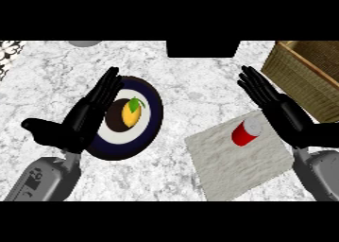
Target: Pick the can from the placemat and place it in the basket
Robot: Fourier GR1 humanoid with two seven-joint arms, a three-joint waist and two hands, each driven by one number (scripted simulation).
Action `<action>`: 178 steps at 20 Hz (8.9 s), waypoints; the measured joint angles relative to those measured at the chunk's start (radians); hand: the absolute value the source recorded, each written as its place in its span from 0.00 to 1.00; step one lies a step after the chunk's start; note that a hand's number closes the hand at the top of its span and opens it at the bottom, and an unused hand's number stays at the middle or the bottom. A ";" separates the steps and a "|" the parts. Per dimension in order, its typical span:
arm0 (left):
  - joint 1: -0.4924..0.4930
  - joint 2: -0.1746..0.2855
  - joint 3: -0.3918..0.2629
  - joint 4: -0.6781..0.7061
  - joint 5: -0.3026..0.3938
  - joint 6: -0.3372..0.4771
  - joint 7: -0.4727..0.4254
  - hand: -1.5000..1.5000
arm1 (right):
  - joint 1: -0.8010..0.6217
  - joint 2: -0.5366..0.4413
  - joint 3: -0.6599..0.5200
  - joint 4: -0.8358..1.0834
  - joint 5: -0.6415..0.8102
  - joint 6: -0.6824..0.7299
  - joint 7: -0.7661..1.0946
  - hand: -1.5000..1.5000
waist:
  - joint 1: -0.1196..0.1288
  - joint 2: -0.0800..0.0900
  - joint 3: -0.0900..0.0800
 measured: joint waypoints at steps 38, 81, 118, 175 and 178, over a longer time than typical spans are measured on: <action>0.066 0.110 0.123 0.255 -0.197 0.083 0.125 0.50 | 0.346 -0.537 -0.347 -0.182 0.324 0.344 -0.182 0.00 | 0.001 0.014 0.016; 0.076 -0.061 0.316 0.199 -0.413 -0.083 0.191 0.50 | 0.115 0.091 -0.320 0.112 0.928 0.264 -0.181 0.00 | 0.016 0.016 0.017; 0.069 -0.116 0.391 0.204 -0.492 -0.135 0.183 0.50 | 0.045 0.154 -0.209 0.232 1.316 0.086 -0.260 1.00 | 0.015 0.011 0.015; 0.047 -0.130 0.386 0.181 -0.491 -0.161 0.199 0.50 | -0.779 -0.435 -0.563 0.285 0.941 0.644 0.395 1.00 | 0.051 0.035 0.018; 0.045 -0.139 0.376 0.181 -0.505 -0.150 0.200 0.50 | -0.760 -0.476 -0.542 0.412 1.000 0.571 0.242 1.00 | 0.053 0.035 0.018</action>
